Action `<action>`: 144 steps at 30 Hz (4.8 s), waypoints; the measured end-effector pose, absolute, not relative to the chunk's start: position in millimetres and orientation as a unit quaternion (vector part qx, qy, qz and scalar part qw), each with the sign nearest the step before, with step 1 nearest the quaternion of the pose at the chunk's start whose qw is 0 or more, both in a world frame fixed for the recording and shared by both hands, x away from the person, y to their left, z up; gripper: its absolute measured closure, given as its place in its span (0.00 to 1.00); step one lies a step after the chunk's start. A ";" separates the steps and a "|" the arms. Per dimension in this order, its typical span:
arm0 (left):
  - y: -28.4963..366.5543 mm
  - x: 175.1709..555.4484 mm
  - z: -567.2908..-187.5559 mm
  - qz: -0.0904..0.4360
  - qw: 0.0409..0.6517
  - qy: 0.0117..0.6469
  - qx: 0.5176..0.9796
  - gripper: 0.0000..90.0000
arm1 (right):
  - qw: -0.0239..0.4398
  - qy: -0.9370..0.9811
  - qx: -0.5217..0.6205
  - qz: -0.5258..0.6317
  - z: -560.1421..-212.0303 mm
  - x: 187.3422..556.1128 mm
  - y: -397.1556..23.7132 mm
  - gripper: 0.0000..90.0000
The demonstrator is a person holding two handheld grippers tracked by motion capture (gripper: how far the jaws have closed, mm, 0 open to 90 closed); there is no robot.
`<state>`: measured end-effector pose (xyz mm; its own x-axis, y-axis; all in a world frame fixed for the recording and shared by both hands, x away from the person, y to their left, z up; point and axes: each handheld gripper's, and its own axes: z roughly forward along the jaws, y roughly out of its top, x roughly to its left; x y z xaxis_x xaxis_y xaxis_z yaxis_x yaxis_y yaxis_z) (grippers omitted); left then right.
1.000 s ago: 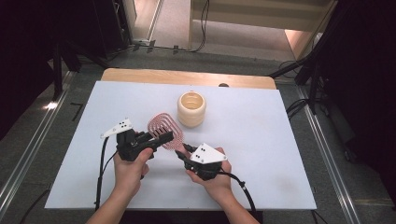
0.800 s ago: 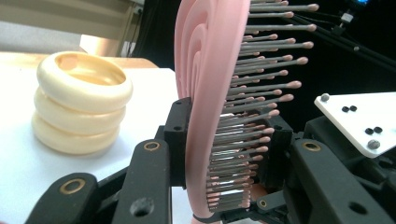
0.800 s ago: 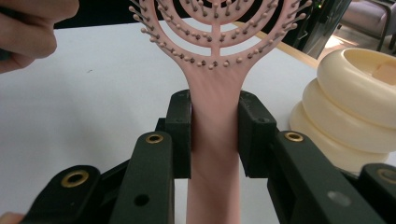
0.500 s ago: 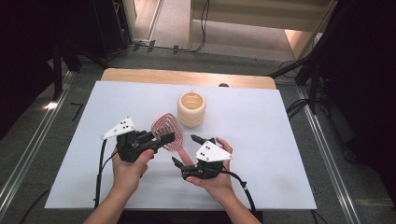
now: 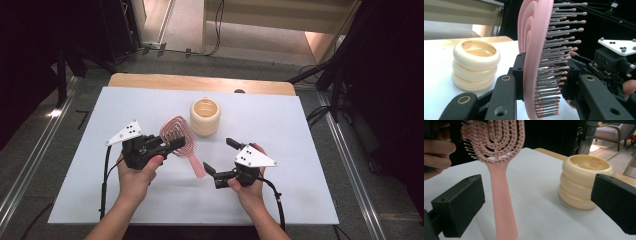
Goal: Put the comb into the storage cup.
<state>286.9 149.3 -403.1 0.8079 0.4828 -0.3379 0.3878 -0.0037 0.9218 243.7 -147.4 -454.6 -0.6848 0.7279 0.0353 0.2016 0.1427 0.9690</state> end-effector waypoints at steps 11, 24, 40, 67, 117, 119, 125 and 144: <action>147.5 292.3 -397.4 0.043 0.634 0.306 0.709 0.73 | 0.247 0.705 0.348 0.566 -458.4 243.5 -177.6 0.00; 145.4 298.4 -388.9 0.048 0.633 0.300 0.712 0.73 | 0.259 0.696 0.363 0.563 -463.7 240.9 -205.9 0.00; 146.2 305.8 -381.1 0.055 0.635 0.300 0.709 0.73 | 0.270 0.689 0.383 0.553 -471.6 236.8 -239.1 0.00; 149.9 320.5 -368.4 0.068 0.640 0.303 0.703 0.73 | 0.281 0.669 0.403 0.558 -486.5 233.1 -278.5 0.00; 141.2 357.0 -344.1 0.086 0.648 0.306 0.692 0.73 | 0.276 0.664 0.408 0.562 -492.2 226.8 -291.7 0.00; 140.6 358.6 -342.8 0.088 0.648 0.305 0.692 0.73 | 0.277 0.665 0.407 0.561 -492.5 227.0 -291.5 0.00; 140.2 362.4 -340.0 0.092 0.652 0.307 0.687 0.73 | 0.276 0.666 0.406 0.561 -492.8 226.8 -291.7 0.00; 143.2 379.8 -338.3 0.096 0.655 0.321 0.677 0.73 | 0.272 0.670 0.403 0.561 -493.7 226.9 -289.4 0.00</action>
<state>379.8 143.2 -338.3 0.7754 0.5610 -0.2897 0.3083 0.0640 0.9491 226.9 -289.4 -493.7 -0.5264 0.8457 0.0879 0.2354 0.0456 0.9708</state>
